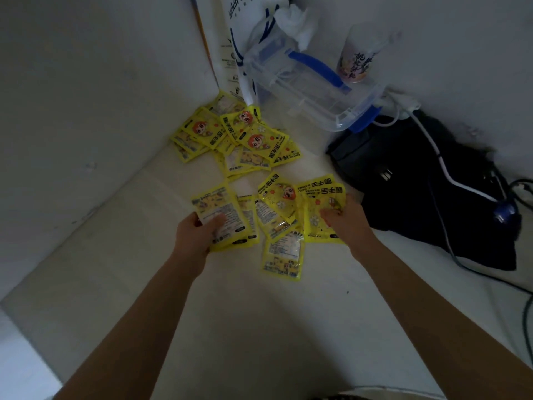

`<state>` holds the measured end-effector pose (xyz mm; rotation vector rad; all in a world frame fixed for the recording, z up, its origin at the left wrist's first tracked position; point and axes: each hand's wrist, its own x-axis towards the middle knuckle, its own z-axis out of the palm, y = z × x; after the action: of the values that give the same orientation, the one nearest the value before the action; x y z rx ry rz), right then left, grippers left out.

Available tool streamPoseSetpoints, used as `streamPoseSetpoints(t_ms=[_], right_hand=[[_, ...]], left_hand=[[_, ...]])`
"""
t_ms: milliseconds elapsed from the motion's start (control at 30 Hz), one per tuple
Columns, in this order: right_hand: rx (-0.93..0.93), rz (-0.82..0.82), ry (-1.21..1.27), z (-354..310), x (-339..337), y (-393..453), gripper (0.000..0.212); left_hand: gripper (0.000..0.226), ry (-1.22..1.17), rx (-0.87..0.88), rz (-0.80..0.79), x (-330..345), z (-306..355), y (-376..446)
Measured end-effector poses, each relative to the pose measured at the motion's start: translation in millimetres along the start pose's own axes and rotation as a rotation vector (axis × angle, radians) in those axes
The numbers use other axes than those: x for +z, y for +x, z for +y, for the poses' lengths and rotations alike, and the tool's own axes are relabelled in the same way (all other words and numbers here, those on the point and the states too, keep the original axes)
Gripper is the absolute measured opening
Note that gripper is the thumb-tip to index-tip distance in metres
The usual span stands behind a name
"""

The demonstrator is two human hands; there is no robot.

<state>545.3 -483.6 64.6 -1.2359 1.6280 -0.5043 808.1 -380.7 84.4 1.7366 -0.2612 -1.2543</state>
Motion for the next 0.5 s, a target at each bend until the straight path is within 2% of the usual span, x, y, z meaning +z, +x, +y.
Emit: streamPoseSetpoints(t_ms=[333,500], right_hand=[[0.103,0.052,0.105,35.0,6.7,-112.8,0.028],[0.171,0.101,0.198,62.4,20.9,-181.3,0.026]], left_hand=[[0.027,0.037,0.007,-0.096,-14.5,-52.1,-59.7],[0.018,0.136,0.029,-0.180,-31.8,-77.7,-89.3]])
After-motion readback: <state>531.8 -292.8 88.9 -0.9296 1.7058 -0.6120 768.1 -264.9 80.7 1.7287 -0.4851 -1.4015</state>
